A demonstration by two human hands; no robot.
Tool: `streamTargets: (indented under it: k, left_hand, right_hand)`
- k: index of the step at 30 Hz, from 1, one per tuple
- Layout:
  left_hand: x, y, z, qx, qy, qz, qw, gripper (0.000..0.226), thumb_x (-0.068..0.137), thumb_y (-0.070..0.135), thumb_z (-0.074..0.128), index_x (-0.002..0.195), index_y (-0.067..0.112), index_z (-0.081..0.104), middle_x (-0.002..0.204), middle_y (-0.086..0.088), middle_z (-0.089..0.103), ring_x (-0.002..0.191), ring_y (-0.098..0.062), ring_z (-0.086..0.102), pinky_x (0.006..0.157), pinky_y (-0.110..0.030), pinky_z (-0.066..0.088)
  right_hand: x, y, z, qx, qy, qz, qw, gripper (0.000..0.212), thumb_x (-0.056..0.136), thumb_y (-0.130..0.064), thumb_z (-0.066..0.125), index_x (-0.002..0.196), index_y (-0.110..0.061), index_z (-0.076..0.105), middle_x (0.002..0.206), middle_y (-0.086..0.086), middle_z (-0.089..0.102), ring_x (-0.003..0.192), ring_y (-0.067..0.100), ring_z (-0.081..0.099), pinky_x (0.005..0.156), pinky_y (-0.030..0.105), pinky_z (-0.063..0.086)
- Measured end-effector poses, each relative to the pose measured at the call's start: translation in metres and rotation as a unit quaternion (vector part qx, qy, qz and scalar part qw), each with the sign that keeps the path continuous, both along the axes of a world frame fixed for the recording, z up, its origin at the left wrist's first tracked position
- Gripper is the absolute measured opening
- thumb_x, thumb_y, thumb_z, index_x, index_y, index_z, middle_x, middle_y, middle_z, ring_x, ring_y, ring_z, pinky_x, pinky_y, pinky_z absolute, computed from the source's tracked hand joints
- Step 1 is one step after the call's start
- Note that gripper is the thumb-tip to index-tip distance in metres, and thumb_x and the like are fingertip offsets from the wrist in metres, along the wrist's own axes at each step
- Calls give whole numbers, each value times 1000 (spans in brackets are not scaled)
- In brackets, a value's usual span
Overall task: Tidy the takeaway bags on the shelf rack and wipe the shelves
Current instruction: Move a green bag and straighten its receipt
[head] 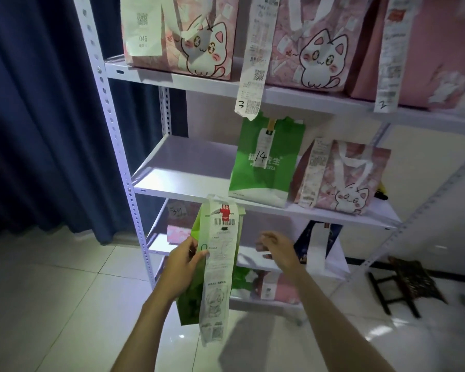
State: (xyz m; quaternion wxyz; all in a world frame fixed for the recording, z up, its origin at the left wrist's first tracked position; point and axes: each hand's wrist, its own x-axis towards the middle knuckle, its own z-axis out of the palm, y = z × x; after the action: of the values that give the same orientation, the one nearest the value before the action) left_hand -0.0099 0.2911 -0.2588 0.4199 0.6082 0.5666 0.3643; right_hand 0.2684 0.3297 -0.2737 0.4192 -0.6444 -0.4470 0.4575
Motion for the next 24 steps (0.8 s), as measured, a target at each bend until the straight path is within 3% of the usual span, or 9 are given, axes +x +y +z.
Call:
streamTargets:
  k: [3, 6, 11, 14, 17, 21, 24]
  left_hand:
    - [8, -10, -8, -18, -21, -31, 999, 7, 99, 27, 64, 104, 27, 59, 114, 14, 70, 102, -12, 69, 82, -36, 61]
    - [19, -19, -16, -35, -24, -56, 998, 5, 100, 25, 63, 100, 29, 59, 111, 17, 70, 101, -9, 68, 84, -36, 60]
    - [46, -20, -39, -60, 6, -64, 996, 16, 100, 21, 64, 87, 17, 54, 98, 13, 68, 90, -9, 66, 70, -21, 56]
    - [66, -13, -55, -80, 28, -54, 995, 18, 100, 20, 64, 90, 9, 54, 94, 11, 68, 84, -3, 65, 60, -14, 52]
    - [85, -3, -68, -99, 60, -32, 993, 20, 100, 25, 64, 93, 7, 56, 92, 6, 68, 81, -5, 63, 59, -14, 46]
    - [104, 18, -88, -130, 75, 2, 989, 23, 98, 31, 67, 93, 10, 59, 91, 2, 70, 80, -16, 67, 68, -33, 59]
    - [115, 36, -96, -134, 61, 24, 989, 24, 95, 24, 71, 80, 12, 57, 89, -2, 73, 83, -26, 71, 76, -48, 63]
  right_hand:
    - [-18, -45, -14, -44, -13, 96, 994, 20, 103, -20, 59, 115, -8, 69, 101, 9, 77, 88, 25, 75, 78, 35, 63]
    - [-26, -78, -26, -63, 8, 108, 992, 23, 103, -20, 59, 113, -2, 70, 94, 6, 76, 79, 14, 73, 72, 30, 60]
    - [-20, -101, -49, -76, 8, 48, 996, 13, 100, -11, 63, 105, -3, 72, 90, 3, 77, 75, 14, 73, 65, 25, 59]
    - [-4, -96, -67, -92, -14, 27, 995, 10, 98, -9, 64, 94, -6, 73, 87, 7, 77, 73, 20, 70, 67, 31, 60]
    - [13, -84, -79, -114, -26, 19, 993, 14, 95, -5, 65, 84, -9, 72, 80, 7, 76, 67, 17, 68, 63, 29, 51]
    - [33, -59, -92, -139, 0, -19, 990, 13, 93, -2, 66, 82, -5, 73, 77, 6, 74, 63, 13, 66, 55, 19, 51]
    - [45, -41, -100, -147, 16, -25, 989, 17, 94, -1, 64, 79, -6, 71, 72, 0, 69, 60, 10, 62, 49, 12, 47]
